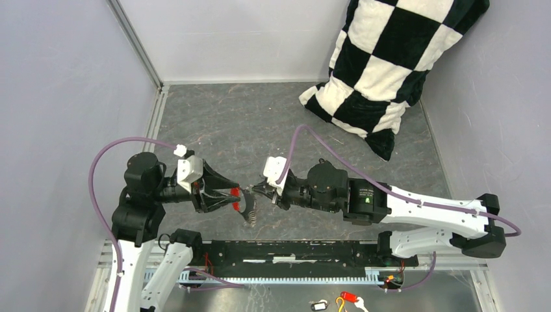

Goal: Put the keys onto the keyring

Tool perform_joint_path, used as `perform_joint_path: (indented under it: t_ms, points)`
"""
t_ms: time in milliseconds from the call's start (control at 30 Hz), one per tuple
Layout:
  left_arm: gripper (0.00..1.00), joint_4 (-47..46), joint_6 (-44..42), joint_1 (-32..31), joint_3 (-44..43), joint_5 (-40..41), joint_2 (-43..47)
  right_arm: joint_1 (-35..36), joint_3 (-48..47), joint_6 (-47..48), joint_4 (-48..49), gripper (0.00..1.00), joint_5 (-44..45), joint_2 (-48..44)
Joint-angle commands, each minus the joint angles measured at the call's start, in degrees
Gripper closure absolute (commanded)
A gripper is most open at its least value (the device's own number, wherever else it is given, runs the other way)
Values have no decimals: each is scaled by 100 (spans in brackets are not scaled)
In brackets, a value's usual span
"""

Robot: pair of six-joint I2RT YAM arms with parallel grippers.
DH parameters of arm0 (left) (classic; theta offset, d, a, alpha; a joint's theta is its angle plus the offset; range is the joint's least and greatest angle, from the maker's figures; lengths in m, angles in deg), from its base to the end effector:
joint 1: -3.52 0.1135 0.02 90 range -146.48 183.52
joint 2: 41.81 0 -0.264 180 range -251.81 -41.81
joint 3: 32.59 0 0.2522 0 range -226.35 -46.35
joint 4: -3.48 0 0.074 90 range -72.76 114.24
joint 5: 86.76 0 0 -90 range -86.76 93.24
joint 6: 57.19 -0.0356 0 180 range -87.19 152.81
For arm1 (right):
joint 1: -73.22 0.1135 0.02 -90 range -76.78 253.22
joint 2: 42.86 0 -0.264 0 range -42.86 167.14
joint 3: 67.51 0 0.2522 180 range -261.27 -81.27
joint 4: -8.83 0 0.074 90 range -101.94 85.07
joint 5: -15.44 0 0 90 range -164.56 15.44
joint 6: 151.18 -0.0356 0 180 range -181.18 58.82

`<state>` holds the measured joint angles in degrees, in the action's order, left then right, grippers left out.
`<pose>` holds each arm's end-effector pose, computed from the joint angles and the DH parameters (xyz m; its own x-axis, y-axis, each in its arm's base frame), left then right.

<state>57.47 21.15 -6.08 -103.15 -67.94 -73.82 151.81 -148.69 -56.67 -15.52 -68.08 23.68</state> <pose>0.0691 -0.0459 0.3878 -0.0644 0.0770 -0.9949 0.9868 0.1535 -0.0520 0.0567 0.2607 0.4010 0.0416 -0.1888 -0.9811 -0.9516 0.2917 -0.0965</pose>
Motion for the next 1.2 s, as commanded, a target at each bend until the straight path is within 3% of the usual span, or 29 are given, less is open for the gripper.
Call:
perform_joint_path:
  t_ms: [0,200,467,867,1167]
  points:
    - [49,50,138,3,-70,326,-49,-25,-478,30,207,100,-121,71]
    - [32,765,-376,3,-401,714,-244,-33,-633,111,145,100,-116,170]
    - [30,767,-355,3,-414,678,-411,-37,-859,120,-11,100,-138,351]
    - [39,565,-293,3,-440,590,-594,-28,-959,86,-15,100,-236,465]
    - [56,564,-318,4,-451,399,-683,-36,-1034,58,-53,100,-287,507]
